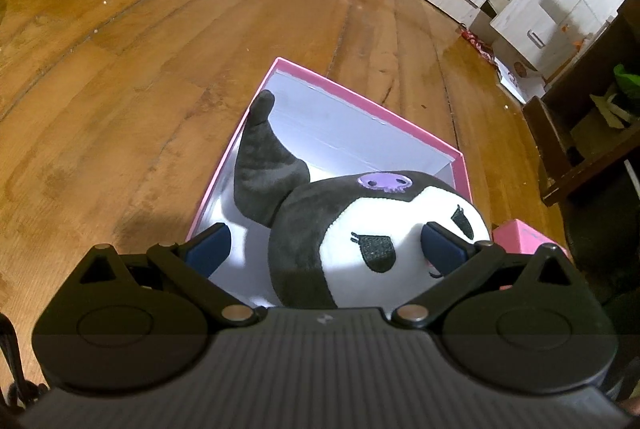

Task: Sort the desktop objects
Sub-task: 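Lift the Kuromi plush and lower it into the pink box, then press the Kuromi plush down into the box and open the right gripper, then move both grippers over to the pink SRSOO lid on the floor, then grasp one lid edge with the right gripper while the left gripper grips the lid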

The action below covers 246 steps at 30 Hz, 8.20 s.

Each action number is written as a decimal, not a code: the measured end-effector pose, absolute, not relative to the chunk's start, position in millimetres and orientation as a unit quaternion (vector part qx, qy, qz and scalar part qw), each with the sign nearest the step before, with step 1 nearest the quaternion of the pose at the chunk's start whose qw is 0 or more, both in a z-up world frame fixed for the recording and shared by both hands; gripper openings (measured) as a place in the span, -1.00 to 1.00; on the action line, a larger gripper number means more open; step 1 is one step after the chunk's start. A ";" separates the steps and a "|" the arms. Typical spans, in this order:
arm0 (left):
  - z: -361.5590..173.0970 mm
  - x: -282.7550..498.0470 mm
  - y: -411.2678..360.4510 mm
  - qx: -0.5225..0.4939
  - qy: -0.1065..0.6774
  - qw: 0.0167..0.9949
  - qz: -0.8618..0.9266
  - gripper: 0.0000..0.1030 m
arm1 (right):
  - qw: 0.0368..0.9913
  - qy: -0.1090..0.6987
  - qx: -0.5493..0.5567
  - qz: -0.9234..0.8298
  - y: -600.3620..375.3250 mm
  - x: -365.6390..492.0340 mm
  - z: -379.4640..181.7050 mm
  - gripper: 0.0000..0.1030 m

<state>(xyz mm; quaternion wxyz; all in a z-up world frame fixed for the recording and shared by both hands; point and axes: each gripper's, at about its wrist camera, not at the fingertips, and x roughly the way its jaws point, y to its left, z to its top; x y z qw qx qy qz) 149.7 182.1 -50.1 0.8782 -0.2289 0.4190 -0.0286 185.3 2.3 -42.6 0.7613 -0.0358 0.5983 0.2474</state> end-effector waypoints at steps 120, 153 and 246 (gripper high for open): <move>-59.9 116.2 128.6 -0.122 0.503 0.853 -0.072 0.97 | 0.818 0.509 0.118 0.243 -47.7 184.5 -15.7 0.69; -43.0 117.2 156.8 -0.139 0.465 0.873 -0.055 1.00 | 0.841 0.505 -0.038 0.189 -26.8 181.1 -48.5 0.19; -135.9 203.0 -143.0 -0.134 0.593 0.765 -0.211 1.00 | 0.718 0.639 0.249 -0.119 -377.0 191.3 -111.8 1.00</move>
